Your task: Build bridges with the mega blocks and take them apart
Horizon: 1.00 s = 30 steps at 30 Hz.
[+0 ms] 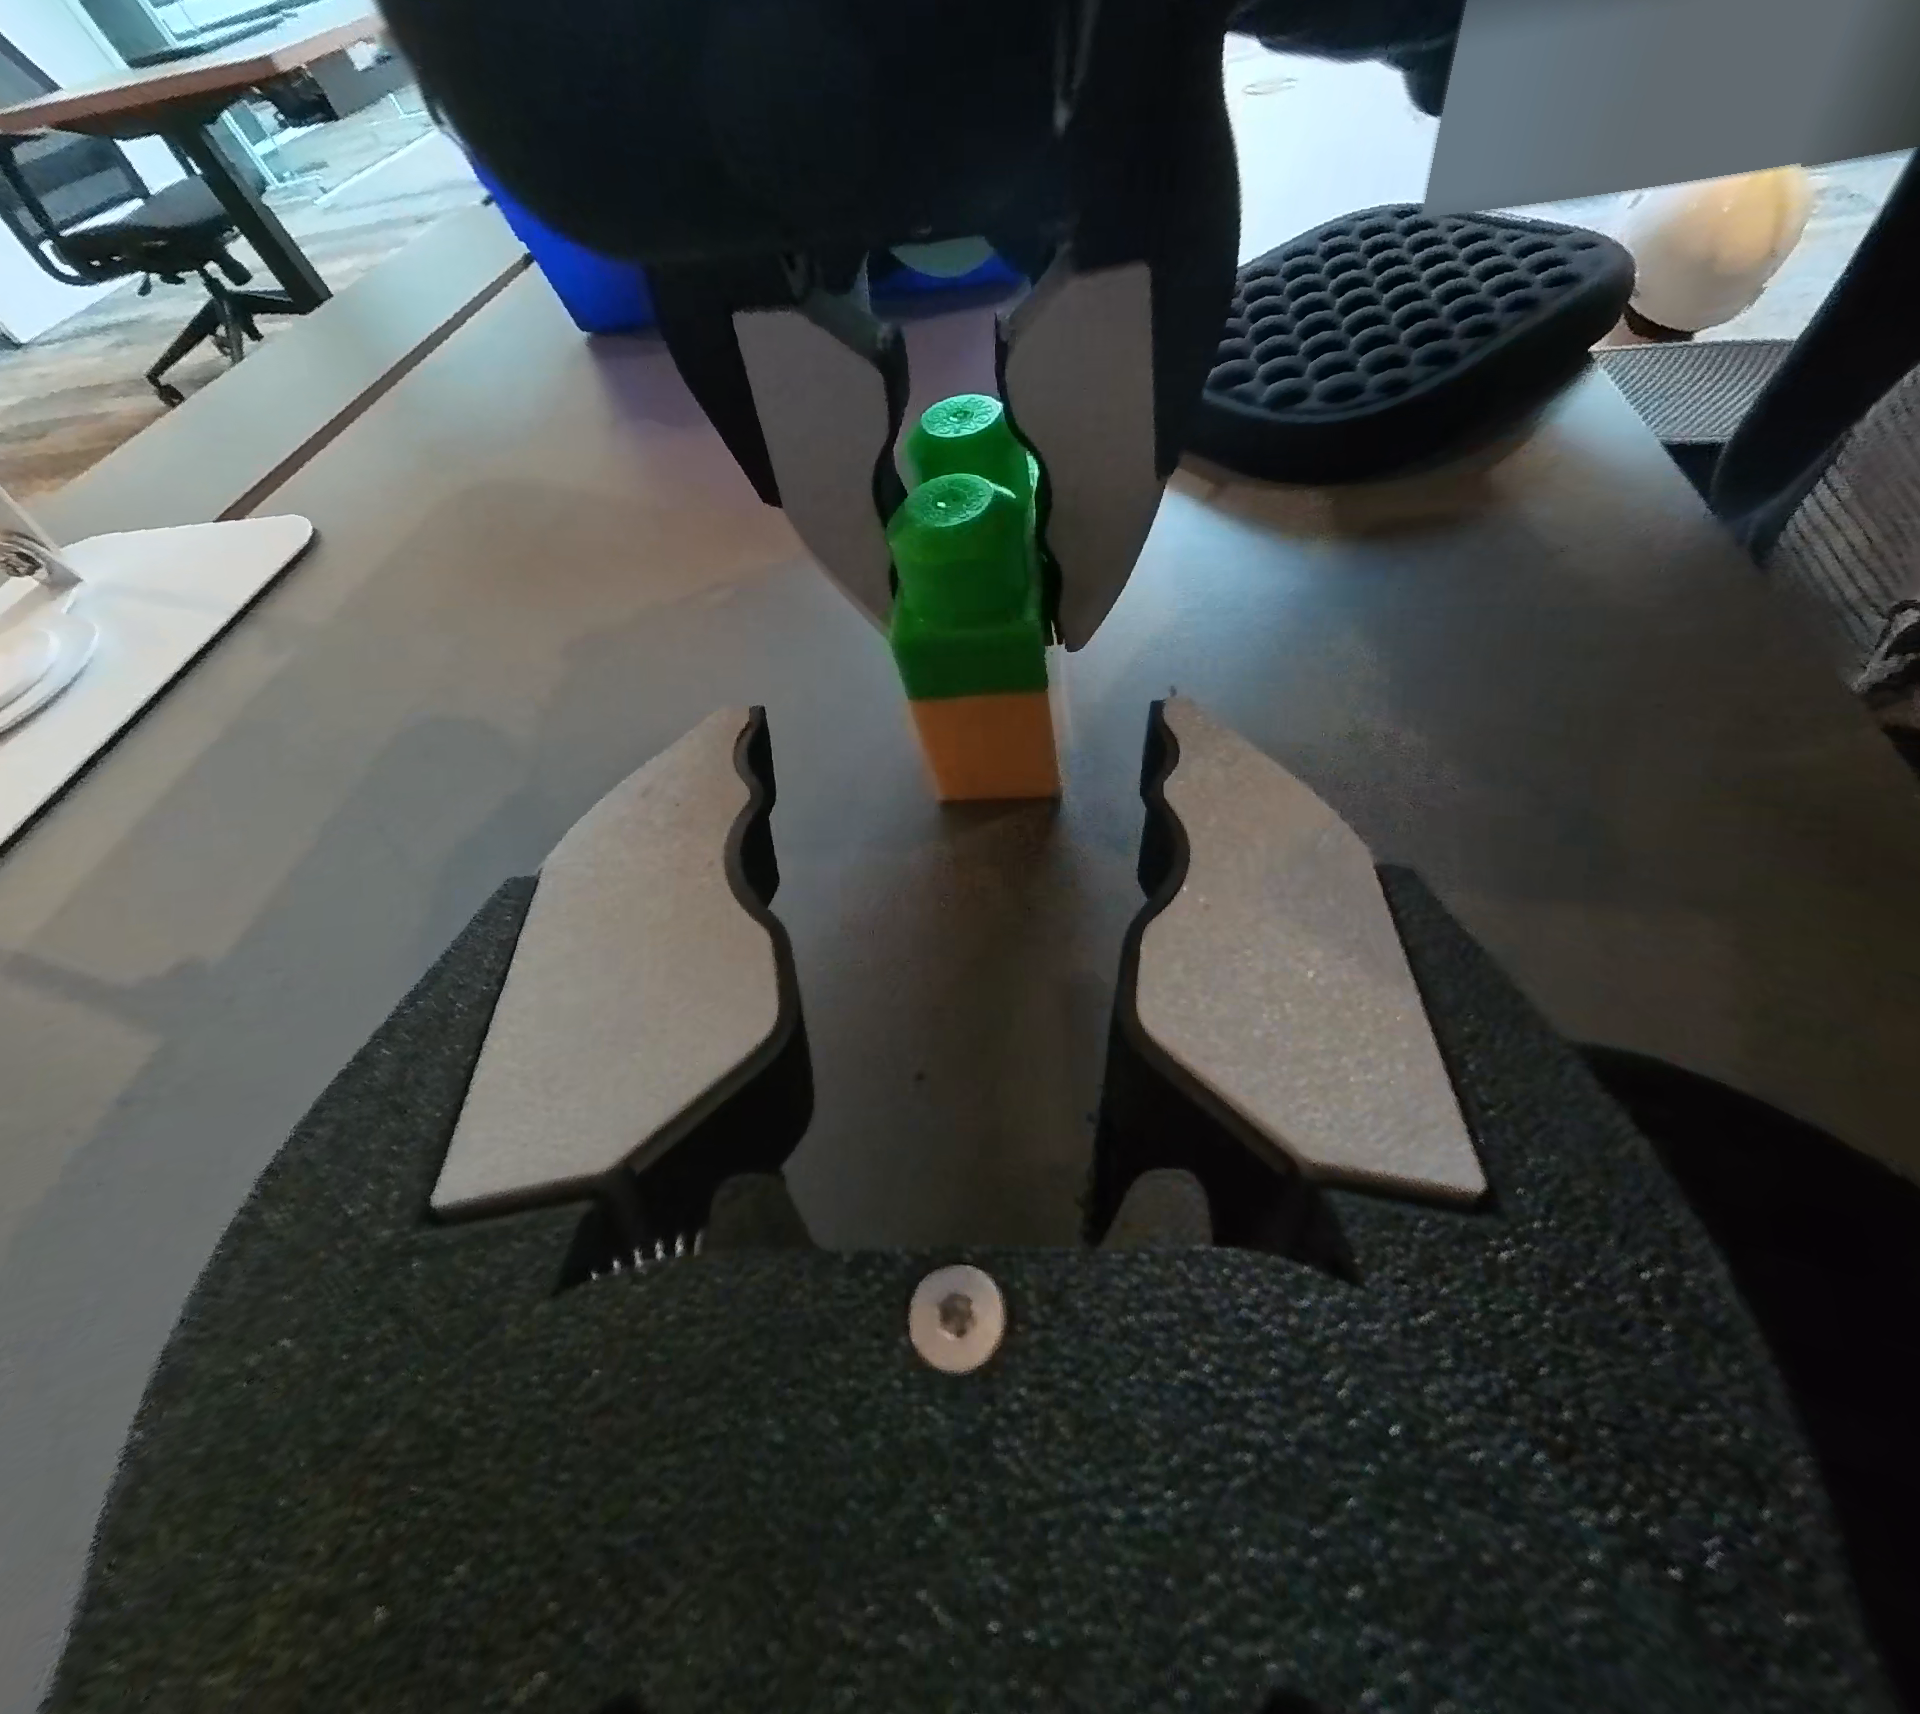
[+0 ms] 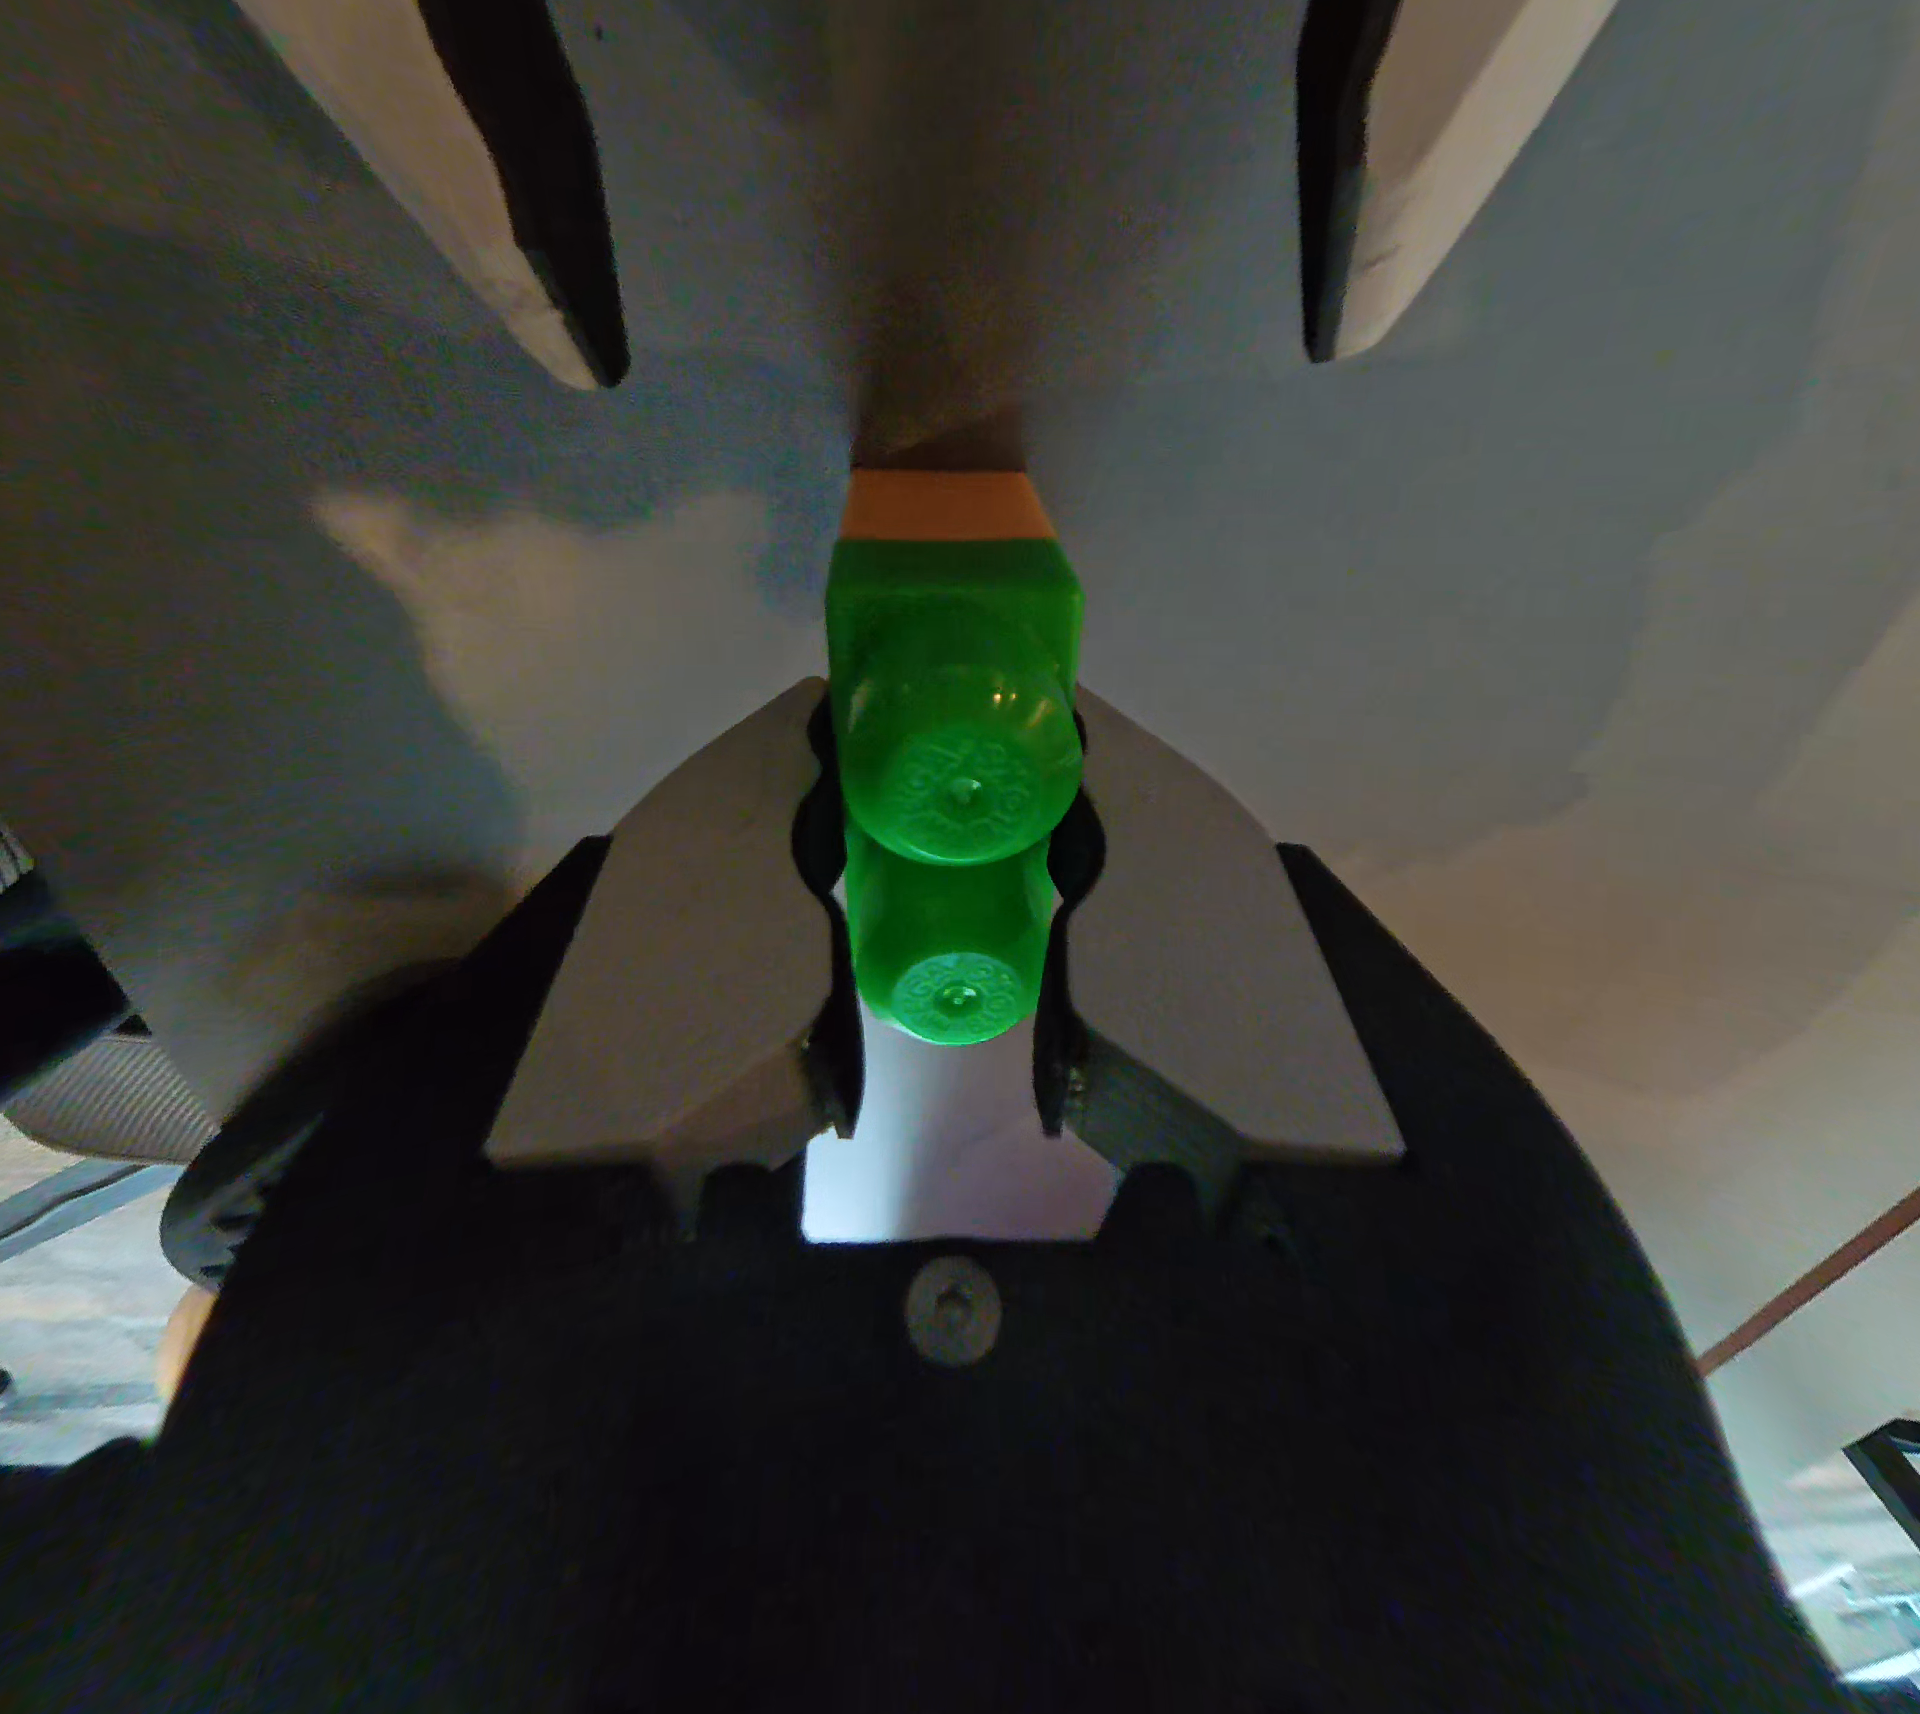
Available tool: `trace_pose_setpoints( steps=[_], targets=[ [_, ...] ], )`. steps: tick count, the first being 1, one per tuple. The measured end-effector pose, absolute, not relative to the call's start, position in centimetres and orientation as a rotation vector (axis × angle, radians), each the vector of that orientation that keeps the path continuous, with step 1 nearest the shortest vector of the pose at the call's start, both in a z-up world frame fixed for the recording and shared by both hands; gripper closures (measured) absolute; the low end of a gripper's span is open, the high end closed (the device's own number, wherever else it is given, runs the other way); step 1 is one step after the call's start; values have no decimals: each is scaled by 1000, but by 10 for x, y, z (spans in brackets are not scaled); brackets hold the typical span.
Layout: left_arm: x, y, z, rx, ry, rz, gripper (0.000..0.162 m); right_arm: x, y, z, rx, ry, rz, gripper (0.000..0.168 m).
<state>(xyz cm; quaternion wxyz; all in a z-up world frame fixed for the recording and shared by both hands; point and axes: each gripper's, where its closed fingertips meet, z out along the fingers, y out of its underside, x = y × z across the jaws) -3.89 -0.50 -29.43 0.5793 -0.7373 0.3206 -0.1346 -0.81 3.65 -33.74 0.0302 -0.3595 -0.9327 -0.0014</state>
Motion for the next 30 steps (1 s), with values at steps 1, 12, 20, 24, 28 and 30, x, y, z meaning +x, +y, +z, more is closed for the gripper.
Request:
trace_pose_setpoints(
  steps=[1, 12, 20, 24, 28, 30],
  targets=[
    [-39, -5, -294, -1723, 745, -313, 94, -8, 37, -337, -1105, -2876, -8, 132],
    [-44, -4, -289, -1702, 699, -320, 95, -8, 36, -338, -1153, -2859, -8, 131],
    [-45, -4, -288, -1708, 684, -331, 95, -9, 36, -338, -1149, -2845, 30, 132],
    [-46, -4, -288, -1704, 680, -329, 95, -10, 35, -338, -1122, -2829, 94, 132],
    [-45, -4, -288, -1699, 690, -316, 95, -6, 35, -330, -1179, -2749, 201, 132],
    [-45, -4, -288, -1696, 692, -312, 95, -2, 37, -317, -1237, -2696, 267, 132]
  ],
)
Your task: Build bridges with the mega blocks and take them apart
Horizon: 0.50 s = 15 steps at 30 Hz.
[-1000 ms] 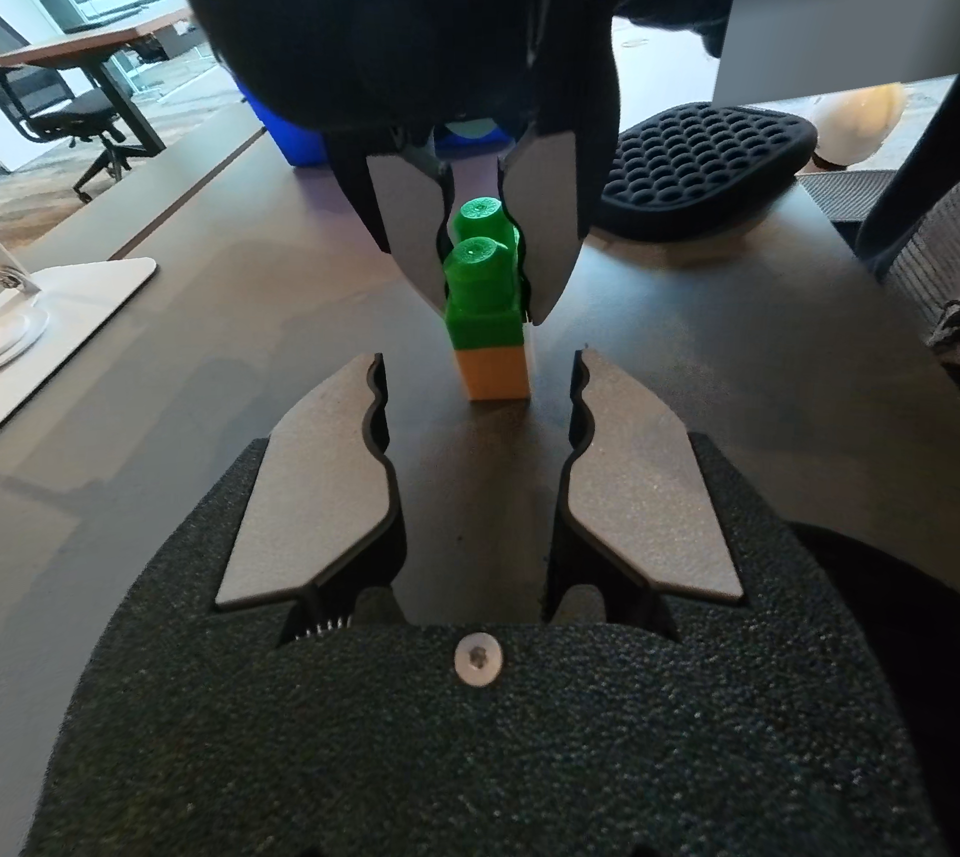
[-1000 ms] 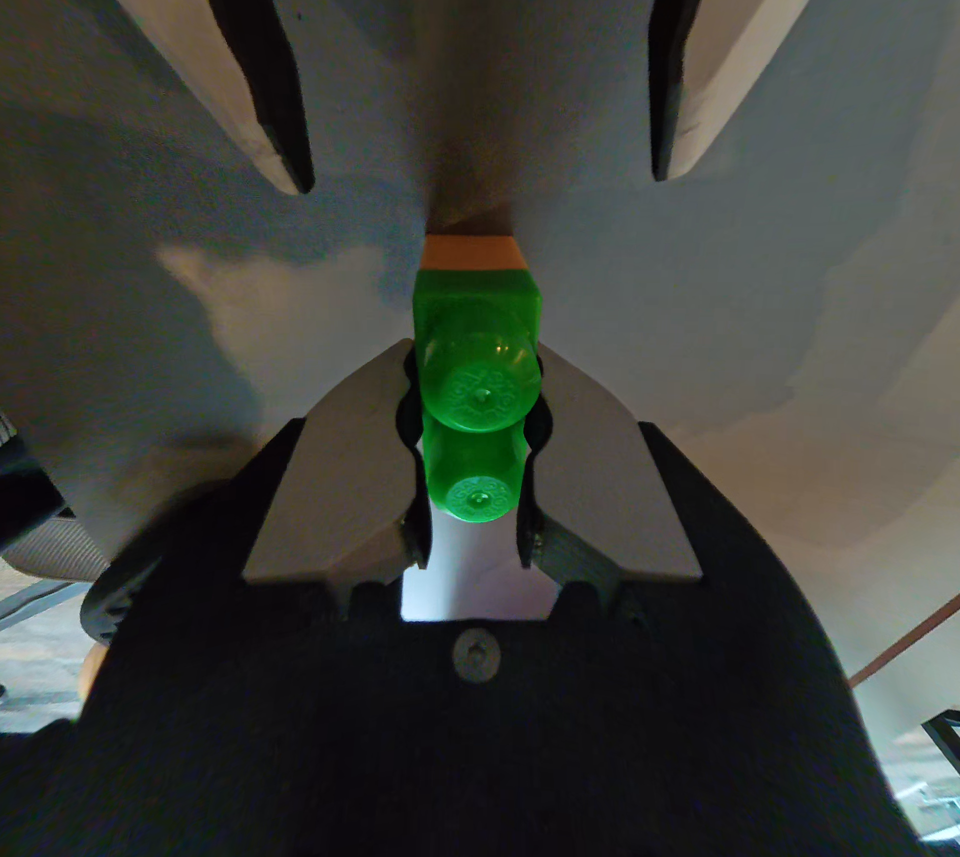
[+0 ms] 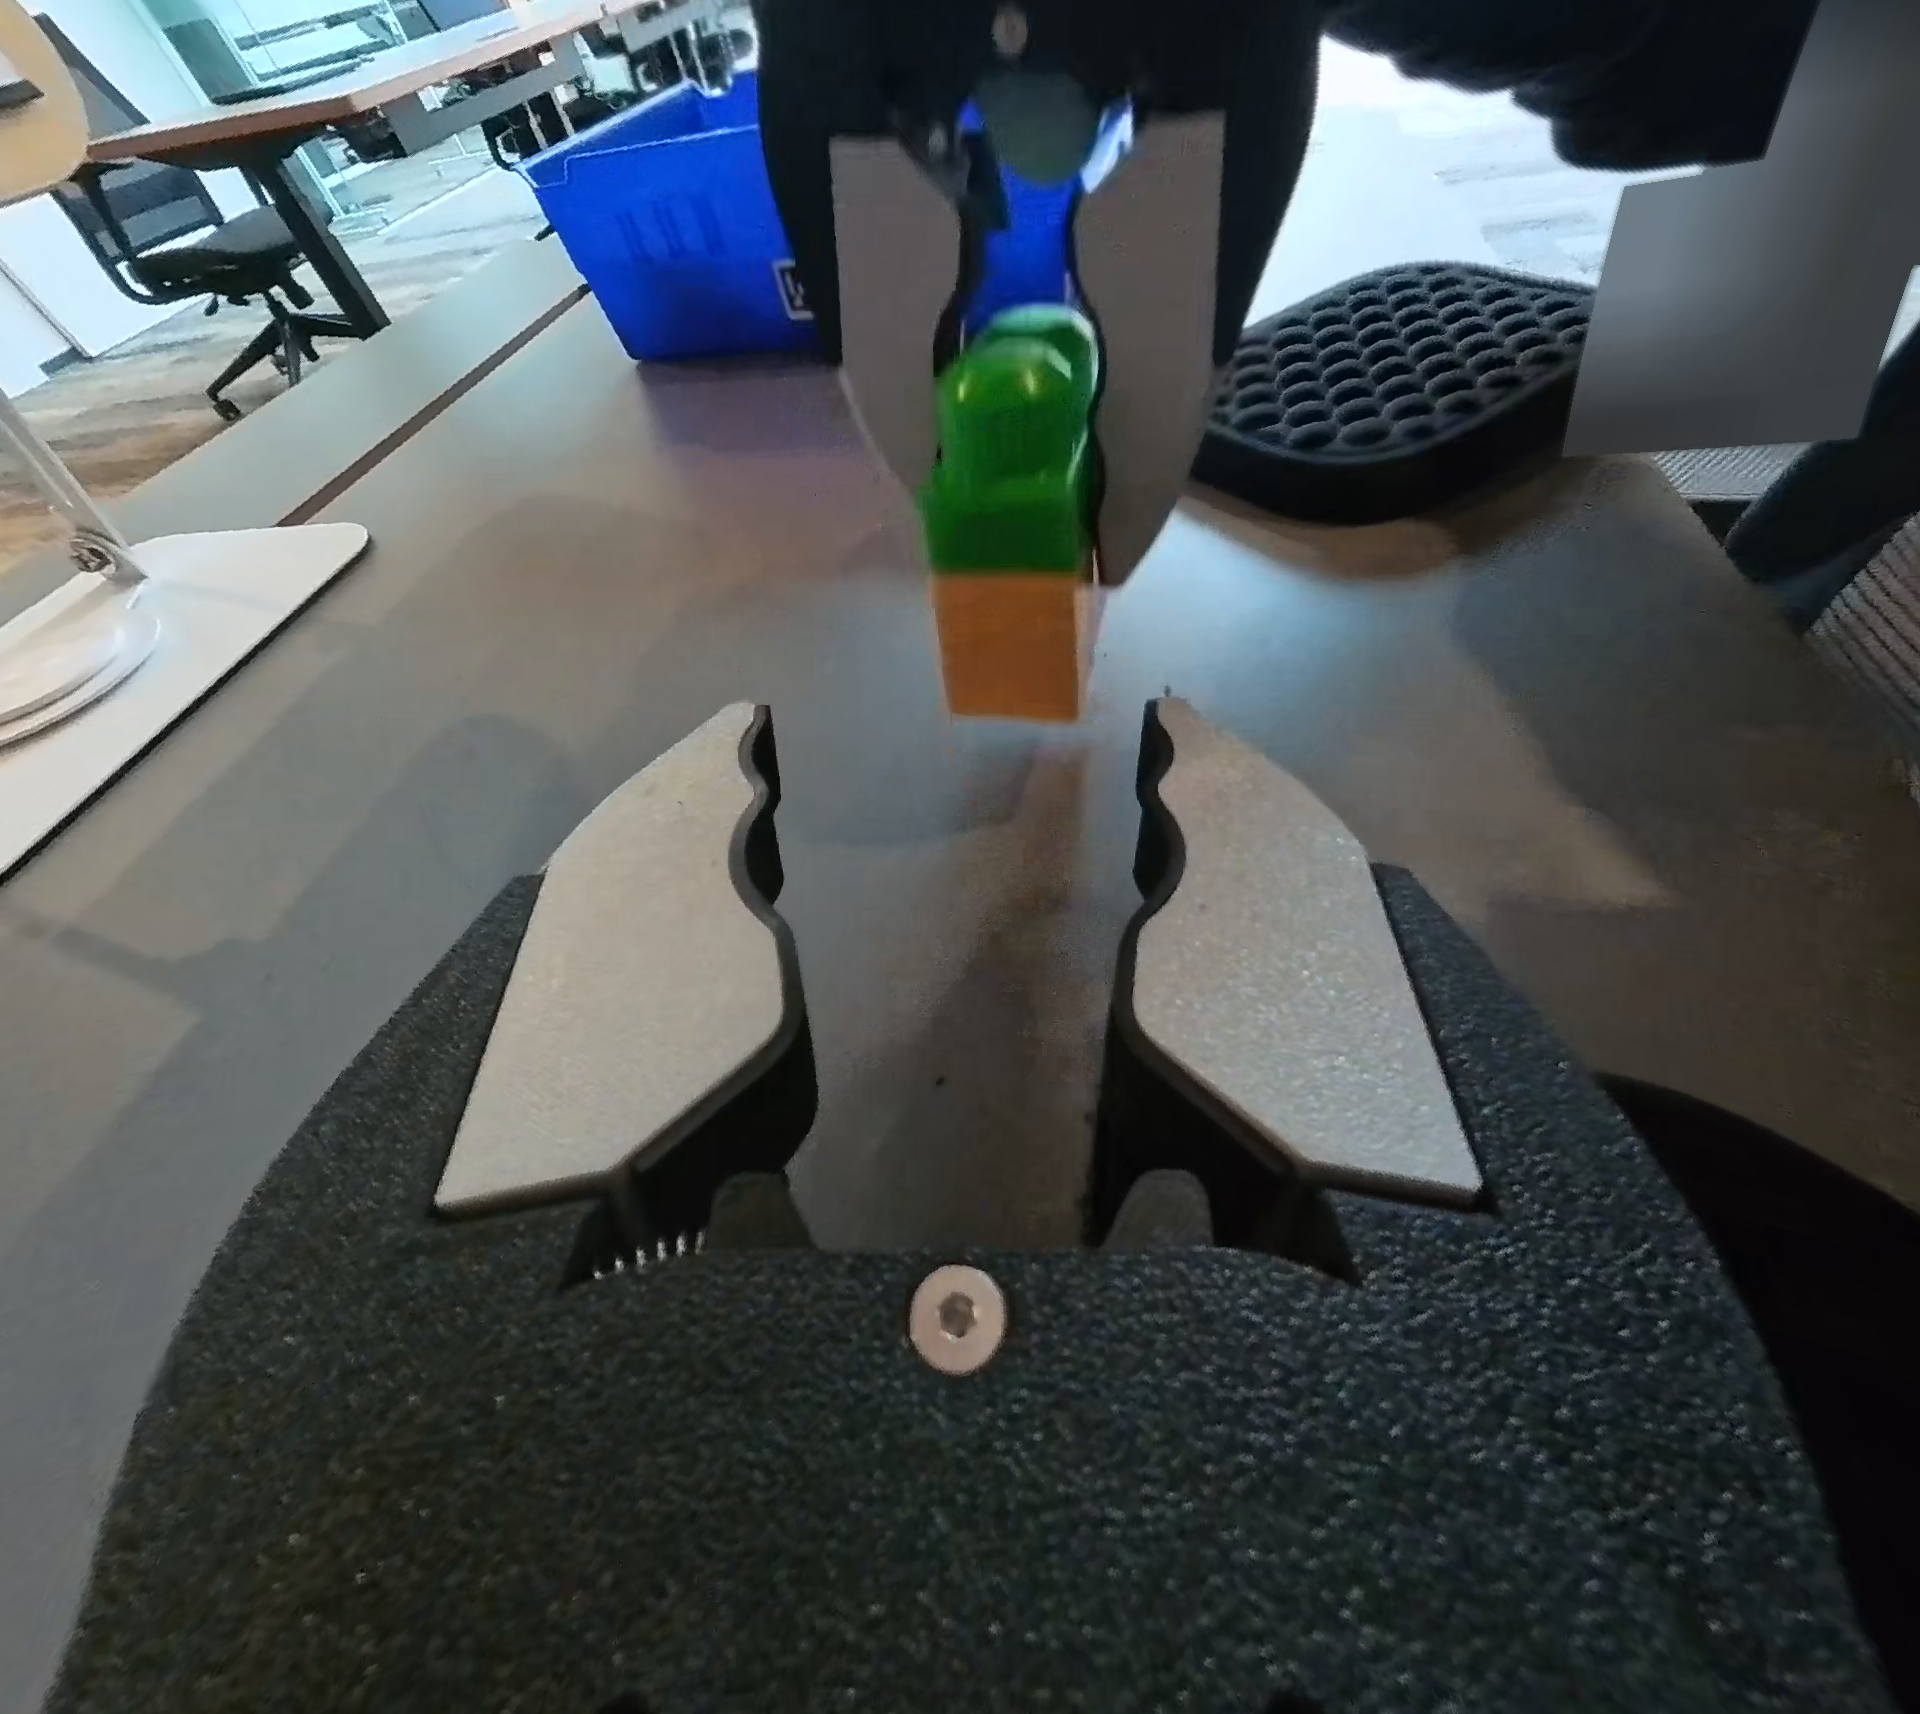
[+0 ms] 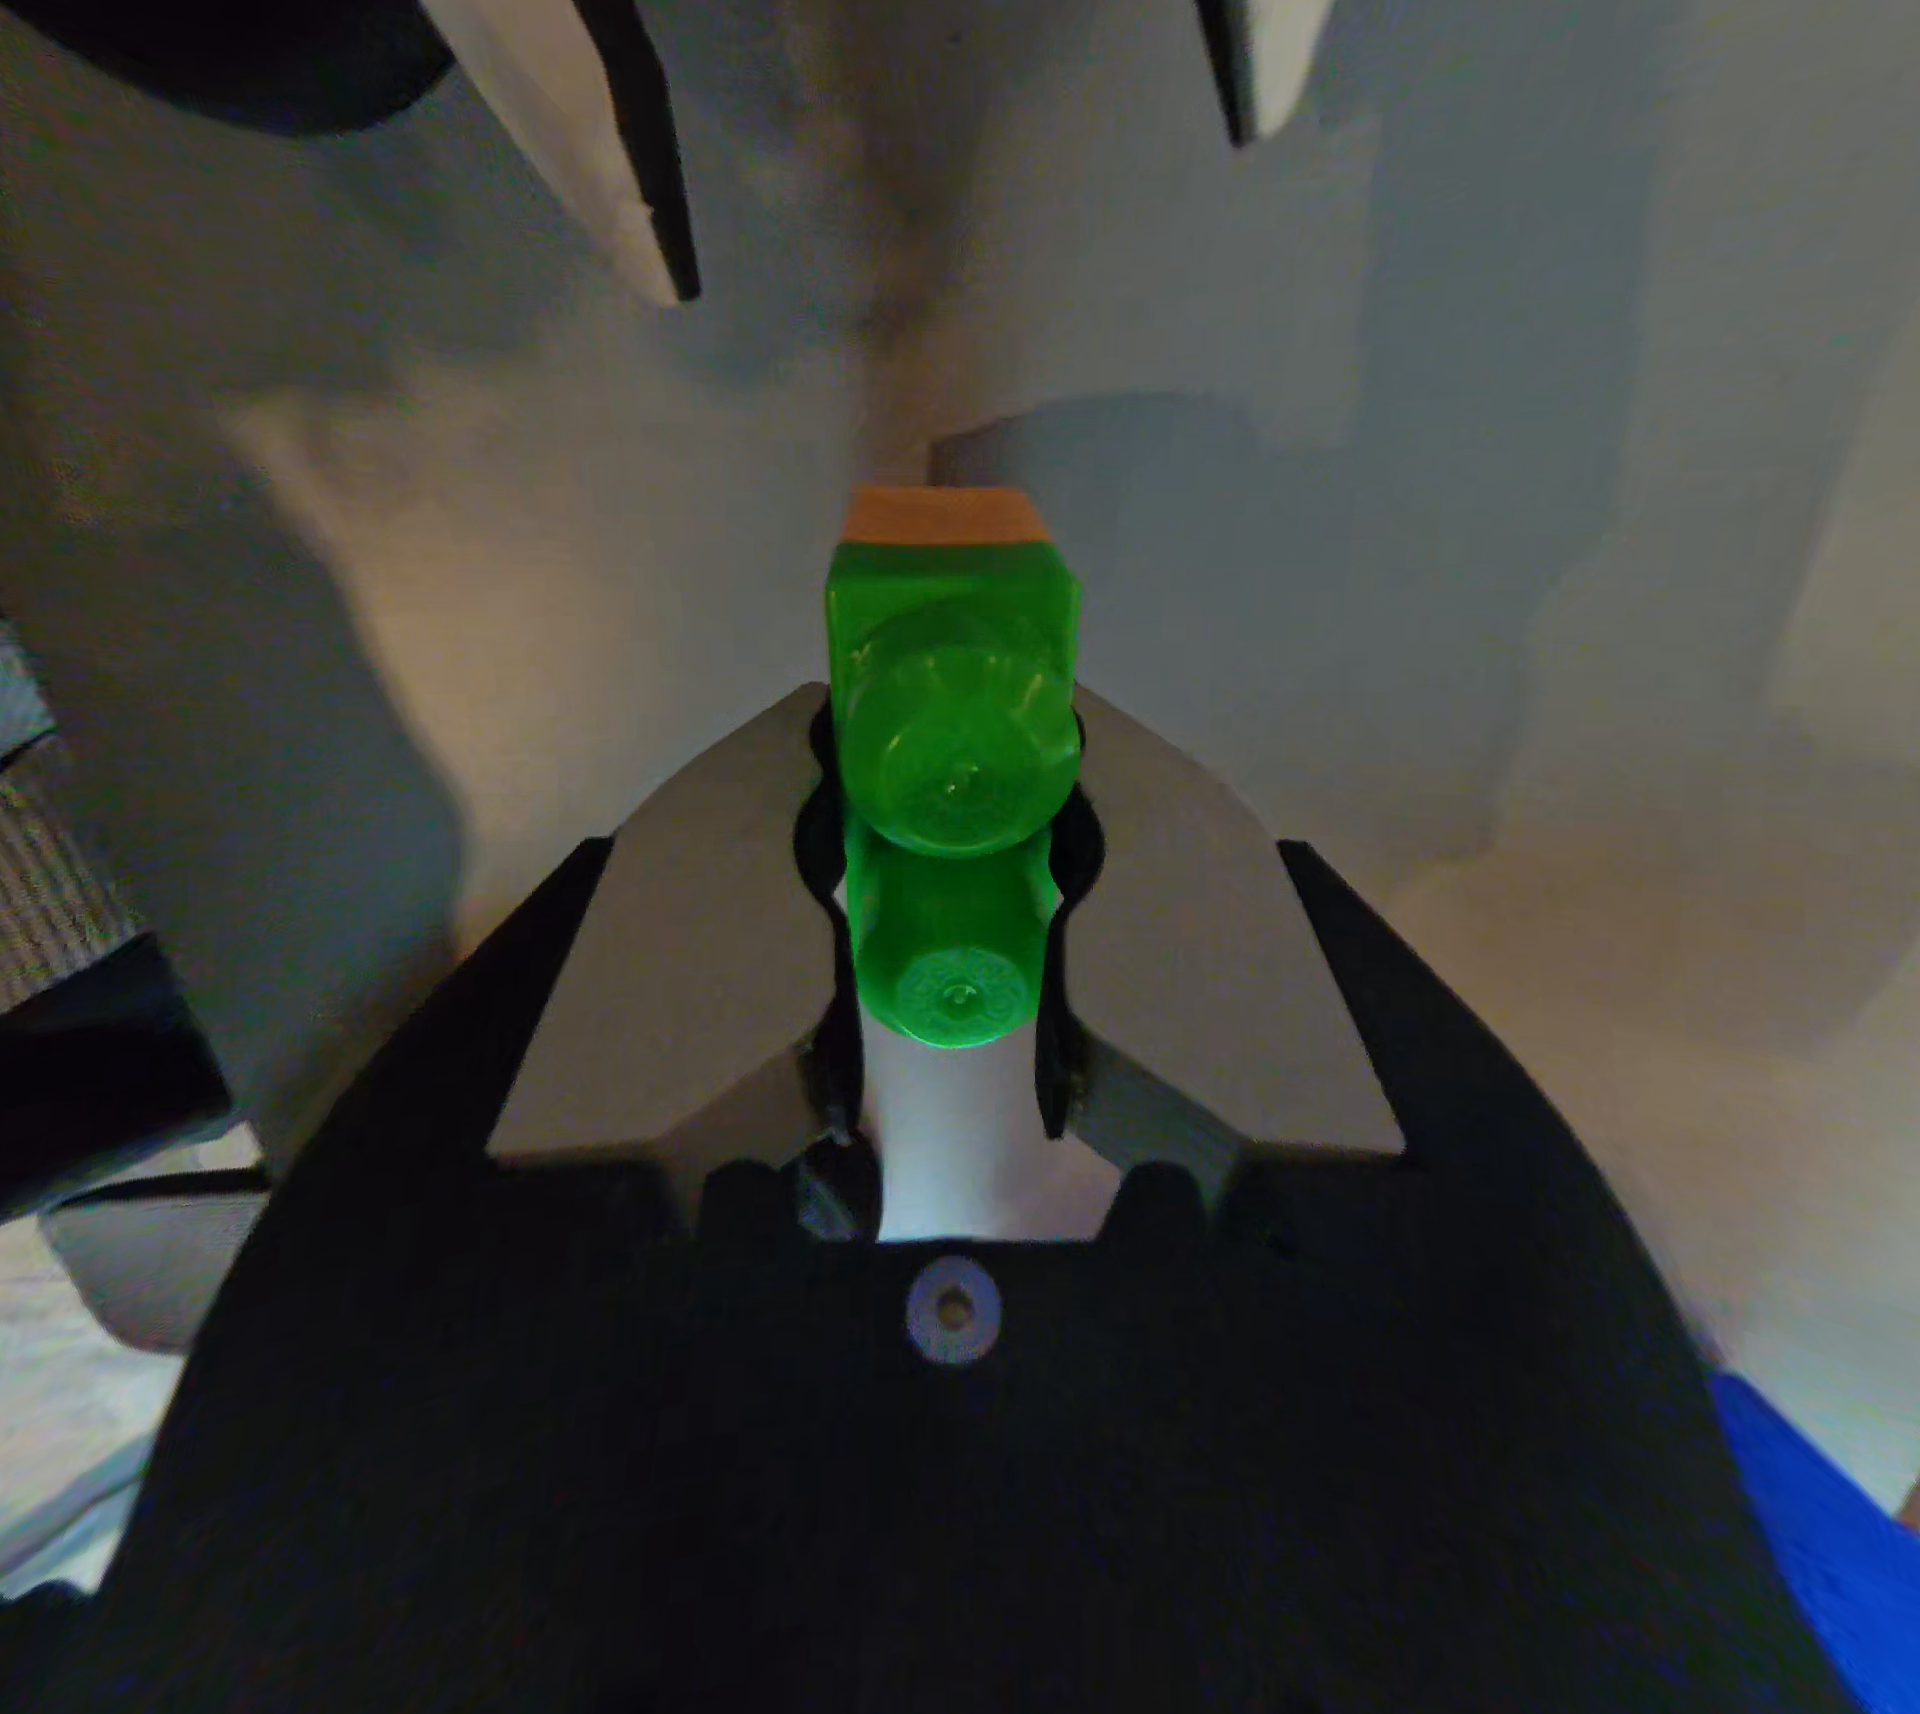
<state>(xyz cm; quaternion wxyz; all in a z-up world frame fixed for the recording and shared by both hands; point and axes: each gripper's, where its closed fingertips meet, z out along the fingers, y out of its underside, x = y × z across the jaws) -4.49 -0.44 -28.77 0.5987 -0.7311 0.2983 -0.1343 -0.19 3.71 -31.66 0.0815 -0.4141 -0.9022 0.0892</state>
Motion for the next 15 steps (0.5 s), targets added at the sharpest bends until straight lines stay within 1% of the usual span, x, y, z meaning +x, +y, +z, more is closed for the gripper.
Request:
trace_pose_setpoints(
  steps=[8, 12, 15],
  targets=[
    [-49, -3, -285, -1686, 656, -310, 95, 36, 92, -229, -1488, -2384, 346, 132],
    [-49, -3, -284, -1686, 653, -307, 96, 79, 157, -186, -1693, -2178, 241, 132],
    [-47, -3, -287, -1693, 672, -293, 96, 125, 212, -168, -1846, -2021, 80, 132]
  ],
)
